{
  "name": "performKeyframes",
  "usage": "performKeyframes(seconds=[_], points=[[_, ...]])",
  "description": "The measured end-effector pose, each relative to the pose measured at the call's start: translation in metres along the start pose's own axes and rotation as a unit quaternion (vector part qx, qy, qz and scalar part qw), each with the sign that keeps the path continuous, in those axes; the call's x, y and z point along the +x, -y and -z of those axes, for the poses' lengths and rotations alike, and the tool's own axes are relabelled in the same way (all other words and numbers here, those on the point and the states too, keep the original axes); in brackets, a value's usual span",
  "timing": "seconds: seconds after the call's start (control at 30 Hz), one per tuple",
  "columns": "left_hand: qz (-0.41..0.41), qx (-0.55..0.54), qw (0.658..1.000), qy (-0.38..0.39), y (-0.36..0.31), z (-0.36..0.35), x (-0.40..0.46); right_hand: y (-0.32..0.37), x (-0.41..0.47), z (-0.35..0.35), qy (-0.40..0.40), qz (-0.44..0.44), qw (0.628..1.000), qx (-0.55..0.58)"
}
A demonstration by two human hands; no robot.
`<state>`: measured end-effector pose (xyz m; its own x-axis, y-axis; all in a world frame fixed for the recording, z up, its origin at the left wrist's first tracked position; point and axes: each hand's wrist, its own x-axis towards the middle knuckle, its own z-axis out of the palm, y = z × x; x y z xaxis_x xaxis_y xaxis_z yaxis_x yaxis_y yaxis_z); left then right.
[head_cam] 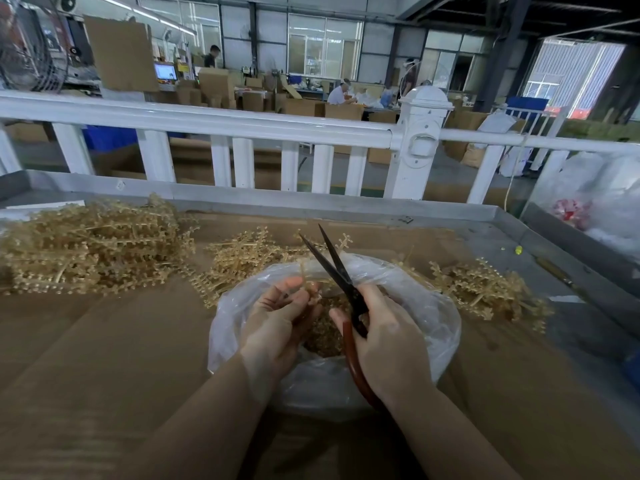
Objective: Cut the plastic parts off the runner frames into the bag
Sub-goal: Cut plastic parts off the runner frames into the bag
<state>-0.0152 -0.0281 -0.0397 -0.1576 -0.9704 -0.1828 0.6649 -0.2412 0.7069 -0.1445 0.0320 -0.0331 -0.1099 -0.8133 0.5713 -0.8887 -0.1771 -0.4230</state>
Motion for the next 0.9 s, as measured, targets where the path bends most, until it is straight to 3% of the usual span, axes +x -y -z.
performKeyframes(seconds=[0.13,0.57,0.9], points=[[-0.009,0.027,0.999,-0.034,0.001,-0.004,-0.001,0.000,-0.001,0.001,-0.001,0.006,1.000,-0.001],[-0.044,0.056,0.997,-0.011,0.002,-0.003,-0.005,-0.007,-0.001,-0.001,0.066,0.013,0.998,-0.010],[-0.028,-0.039,0.999,-0.007,-0.001,-0.003,-0.002,-0.015,-0.004,-0.005,0.084,0.032,0.996,-0.024]])
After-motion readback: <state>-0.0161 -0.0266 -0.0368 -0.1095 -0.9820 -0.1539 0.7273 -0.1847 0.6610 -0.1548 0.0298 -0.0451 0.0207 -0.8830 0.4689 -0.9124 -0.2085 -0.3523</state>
